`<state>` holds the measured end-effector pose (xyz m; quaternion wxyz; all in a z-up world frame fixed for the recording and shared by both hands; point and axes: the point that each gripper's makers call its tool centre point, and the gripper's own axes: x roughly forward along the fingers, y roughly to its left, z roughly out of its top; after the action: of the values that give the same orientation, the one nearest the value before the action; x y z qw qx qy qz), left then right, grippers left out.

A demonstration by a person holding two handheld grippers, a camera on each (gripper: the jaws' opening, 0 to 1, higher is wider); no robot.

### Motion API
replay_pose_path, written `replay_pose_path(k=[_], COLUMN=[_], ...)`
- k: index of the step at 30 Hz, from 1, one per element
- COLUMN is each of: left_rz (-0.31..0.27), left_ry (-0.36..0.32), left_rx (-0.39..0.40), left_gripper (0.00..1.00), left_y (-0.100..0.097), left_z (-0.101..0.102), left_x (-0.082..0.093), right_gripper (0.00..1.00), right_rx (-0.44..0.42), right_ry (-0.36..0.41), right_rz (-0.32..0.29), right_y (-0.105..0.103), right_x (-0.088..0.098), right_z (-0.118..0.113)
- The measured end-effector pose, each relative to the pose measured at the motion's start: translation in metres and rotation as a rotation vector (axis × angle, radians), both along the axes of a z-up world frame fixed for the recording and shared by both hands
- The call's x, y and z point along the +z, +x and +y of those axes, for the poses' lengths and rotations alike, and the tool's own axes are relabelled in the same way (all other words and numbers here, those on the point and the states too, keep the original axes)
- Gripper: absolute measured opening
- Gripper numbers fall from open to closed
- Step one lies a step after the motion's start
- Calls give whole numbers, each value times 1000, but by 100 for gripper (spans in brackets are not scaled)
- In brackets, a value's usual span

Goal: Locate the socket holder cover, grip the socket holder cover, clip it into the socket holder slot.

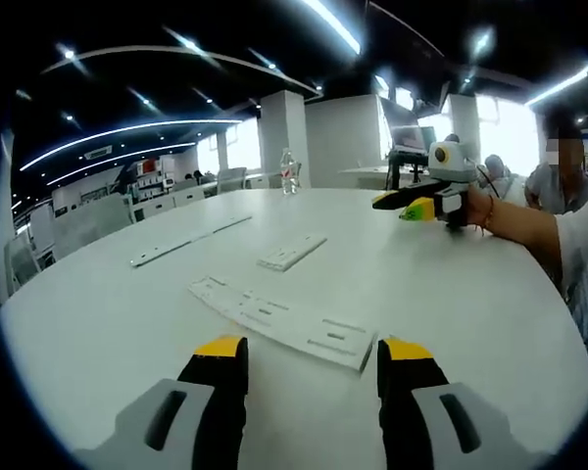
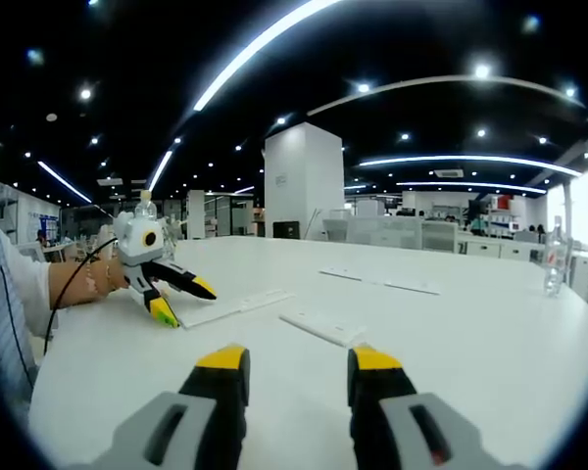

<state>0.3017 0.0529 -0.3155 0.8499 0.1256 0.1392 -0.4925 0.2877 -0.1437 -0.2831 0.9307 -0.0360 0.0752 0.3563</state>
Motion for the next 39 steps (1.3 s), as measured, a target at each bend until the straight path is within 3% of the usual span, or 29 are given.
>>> replay_pose_path(k=[39], left_rz=[0], left_ry=[11], left_rx=[26], left_gripper=[41], left_y=[19], left_z=[3], left_x=[-1], right_gripper=[40], right_rx=[-2], right_ry=[-24], right_rz=[-2], right_y=[1], right_x=[-2], right_z=[1])
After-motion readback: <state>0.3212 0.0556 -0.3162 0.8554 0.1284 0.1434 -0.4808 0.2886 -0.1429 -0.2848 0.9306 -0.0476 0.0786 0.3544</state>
